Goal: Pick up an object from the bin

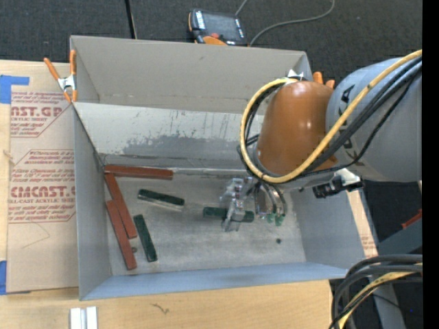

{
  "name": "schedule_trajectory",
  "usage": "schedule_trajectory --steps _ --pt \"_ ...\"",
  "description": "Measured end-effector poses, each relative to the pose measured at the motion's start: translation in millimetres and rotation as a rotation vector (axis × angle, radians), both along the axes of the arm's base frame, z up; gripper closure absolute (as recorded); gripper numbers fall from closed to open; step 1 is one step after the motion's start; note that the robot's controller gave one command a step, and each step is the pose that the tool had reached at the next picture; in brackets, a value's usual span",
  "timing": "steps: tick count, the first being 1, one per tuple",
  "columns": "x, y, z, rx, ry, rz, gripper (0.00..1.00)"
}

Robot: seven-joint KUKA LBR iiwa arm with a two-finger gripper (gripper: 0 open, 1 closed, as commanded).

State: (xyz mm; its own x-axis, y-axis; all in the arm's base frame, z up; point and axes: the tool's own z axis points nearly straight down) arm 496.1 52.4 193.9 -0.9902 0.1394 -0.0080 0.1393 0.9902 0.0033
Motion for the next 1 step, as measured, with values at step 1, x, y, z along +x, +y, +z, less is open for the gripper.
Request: schedule_trajectory --steps 1 --pt "7.9 -11.2 134.8 -0.004 -0.001 0.256 1.00"
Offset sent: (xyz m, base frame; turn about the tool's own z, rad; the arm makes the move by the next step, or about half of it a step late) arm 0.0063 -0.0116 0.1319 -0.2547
